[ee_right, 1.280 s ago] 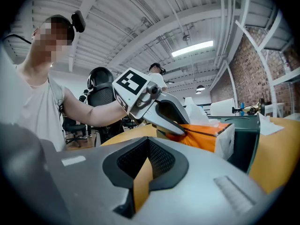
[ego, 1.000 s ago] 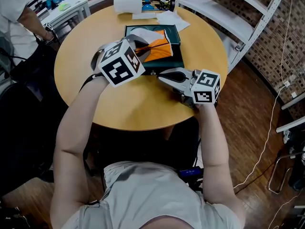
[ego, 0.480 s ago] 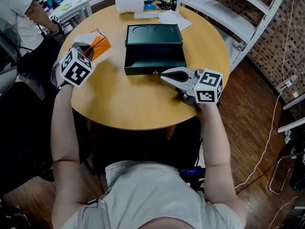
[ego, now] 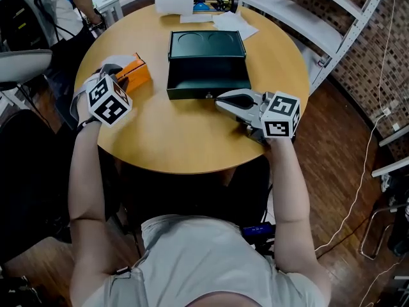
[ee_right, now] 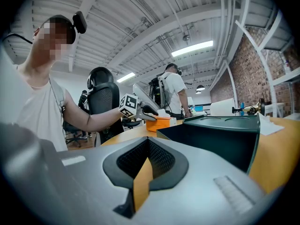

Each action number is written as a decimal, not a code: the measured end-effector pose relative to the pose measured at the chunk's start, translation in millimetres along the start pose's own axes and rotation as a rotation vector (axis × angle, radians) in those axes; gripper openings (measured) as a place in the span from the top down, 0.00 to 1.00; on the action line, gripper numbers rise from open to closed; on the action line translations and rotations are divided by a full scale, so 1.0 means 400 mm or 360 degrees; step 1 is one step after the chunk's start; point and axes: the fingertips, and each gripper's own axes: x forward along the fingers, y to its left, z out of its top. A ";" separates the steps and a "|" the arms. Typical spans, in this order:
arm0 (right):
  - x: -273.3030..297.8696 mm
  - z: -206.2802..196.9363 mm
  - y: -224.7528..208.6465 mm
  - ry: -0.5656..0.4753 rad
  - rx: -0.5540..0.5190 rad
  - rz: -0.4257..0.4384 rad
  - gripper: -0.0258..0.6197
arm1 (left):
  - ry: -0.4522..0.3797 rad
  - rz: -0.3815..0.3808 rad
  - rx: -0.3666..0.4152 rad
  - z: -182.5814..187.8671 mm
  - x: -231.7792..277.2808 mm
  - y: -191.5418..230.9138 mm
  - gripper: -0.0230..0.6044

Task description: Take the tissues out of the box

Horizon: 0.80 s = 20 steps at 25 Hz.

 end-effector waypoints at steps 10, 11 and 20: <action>0.001 0.000 0.001 0.0000 0.0000 -0.0001 0.96 | -0.1067 -0.0160 -0.0650 0.273 -0.232 0.030 0.83; 0.000 0.000 0.001 0.0000 0.0000 -0.0002 0.96 | -0.1180 -0.0241 -0.0718 0.301 -0.247 0.011 0.83; 0.001 0.000 0.003 -0.0001 -0.0001 -0.0001 0.96 | -0.1518 -0.0825 -0.1062 0.431 -0.243 -0.177 0.83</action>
